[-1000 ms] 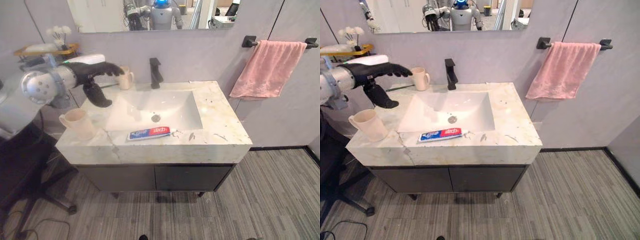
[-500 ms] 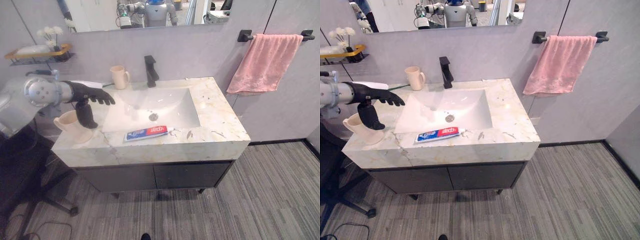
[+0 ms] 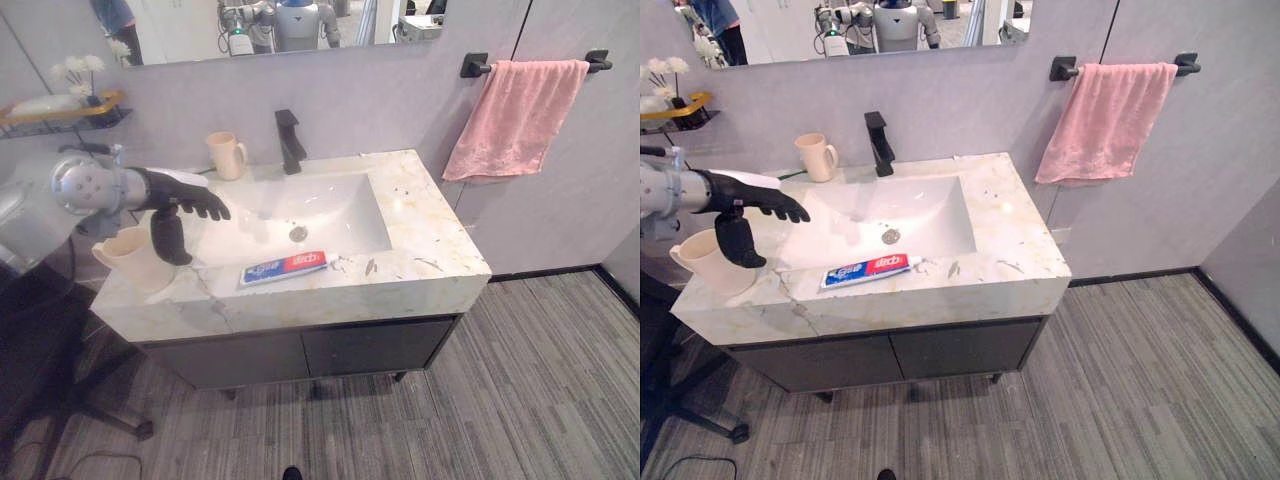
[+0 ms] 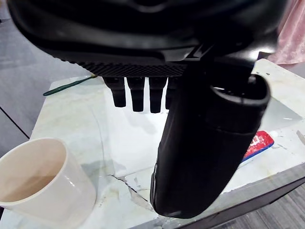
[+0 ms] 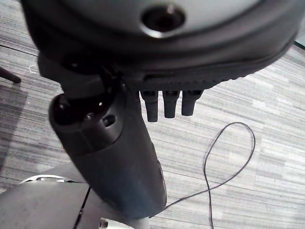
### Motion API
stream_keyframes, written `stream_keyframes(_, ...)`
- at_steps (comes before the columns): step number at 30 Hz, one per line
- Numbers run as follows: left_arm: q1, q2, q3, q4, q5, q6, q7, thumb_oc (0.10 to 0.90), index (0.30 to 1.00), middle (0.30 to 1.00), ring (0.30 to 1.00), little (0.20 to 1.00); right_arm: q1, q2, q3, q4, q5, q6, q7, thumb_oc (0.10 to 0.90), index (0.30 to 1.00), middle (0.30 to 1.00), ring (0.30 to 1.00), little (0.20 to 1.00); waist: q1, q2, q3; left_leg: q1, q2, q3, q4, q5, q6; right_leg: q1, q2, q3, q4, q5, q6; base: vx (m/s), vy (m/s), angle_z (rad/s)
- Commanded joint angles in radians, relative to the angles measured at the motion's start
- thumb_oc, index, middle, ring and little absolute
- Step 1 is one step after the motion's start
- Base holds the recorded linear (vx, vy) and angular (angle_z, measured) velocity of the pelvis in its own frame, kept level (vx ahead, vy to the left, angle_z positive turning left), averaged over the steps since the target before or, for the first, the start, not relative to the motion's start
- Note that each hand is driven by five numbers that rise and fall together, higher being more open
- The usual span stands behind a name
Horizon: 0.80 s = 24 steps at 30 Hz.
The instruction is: Organize the bathroom.
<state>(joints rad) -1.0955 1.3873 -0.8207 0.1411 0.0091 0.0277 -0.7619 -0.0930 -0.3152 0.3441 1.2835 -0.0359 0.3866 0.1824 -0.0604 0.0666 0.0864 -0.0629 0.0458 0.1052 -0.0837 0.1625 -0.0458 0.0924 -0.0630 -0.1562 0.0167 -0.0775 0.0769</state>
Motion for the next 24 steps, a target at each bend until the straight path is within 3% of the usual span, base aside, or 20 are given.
stream_keyframes(1, -0.054, -0.006, 0.197, 0.056, -0.024, 0.047, 0.036, 0.8, 0.9, 0.9, 0.9, 0.9, -0.005, -0.028, 0.012, 0.005, -0.045, 0.023, 0.009, 0.8, 0.9, 0.9, 0.9, 0.9, -0.003, 0.025, 0.003, 0.043, -0.024, -0.013, 0.082, -0.181, 0.015, -0.103, 0.011, 0.003, 0.074, 0.015, 0.067, 0.0, 0.0, 0.0)
stream_keyframes(9, 0.044, -0.053, 0.322, -0.045, -0.194, 0.183, 0.072, 0.8, 0.9, 0.9, 0.9, 0.9, 0.011, -0.017, 0.002, 0.015, -0.038, 0.016, -0.007, 0.8, 0.9, 0.9, 0.9, 0.9, -0.004, 0.018, 0.01, 0.041, -0.019, -0.008, 0.072, -0.175, 0.013, -0.107, 0.014, -0.001, 0.072, 0.014, 0.064, 0.0, 0.0, 0.0)
stream_keyframes(14, 0.089, -0.087, 0.374, -0.093, -0.231, 0.27, 0.068, 0.8, 0.9, 0.9, 0.9, 0.9, 0.018, -0.015, -0.001, 0.02, -0.033, 0.015, -0.013, 0.8, 0.9, 0.9, 0.9, 0.9, -0.007, 0.012, 0.015, 0.037, -0.014, -0.006, 0.072, -0.171, 0.011, -0.11, 0.017, -0.001, 0.072, 0.014, 0.062, 0.0, -0.01, -0.04)
stream_keyframes(17, 0.109, -0.116, 0.398, -0.107, -0.232, 0.355, 0.075, 0.8, 0.9, 0.9, 0.9, 0.9, 0.02, -0.015, -0.001, 0.022, -0.029, 0.011, -0.015, 0.8, 0.9, 0.9, 0.9, 0.9, -0.008, 0.007, 0.025, 0.028, -0.012, -0.008, 0.077, -0.168, 0.01, -0.117, 0.019, -0.003, 0.075, 0.014, 0.059, -0.01, -0.006, -0.02)
stream_keyframes(24, 0.128, -0.142, 0.405, -0.079, -0.192, 0.366, 0.067, 0.8, 0.9, 0.9, 0.9, 0.9, 0.024, -0.009, 0.007, 0.015, -0.001, 0.01, -0.029, 0.8, 0.9, 0.9, 0.9, 0.9, -0.006, -0.004, 0.038, 0.012, -0.013, -0.013, 0.084, -0.166, 0.011, -0.128, 0.019, -0.009, 0.075, 0.016, 0.054, -0.02, -0.015, -0.03)
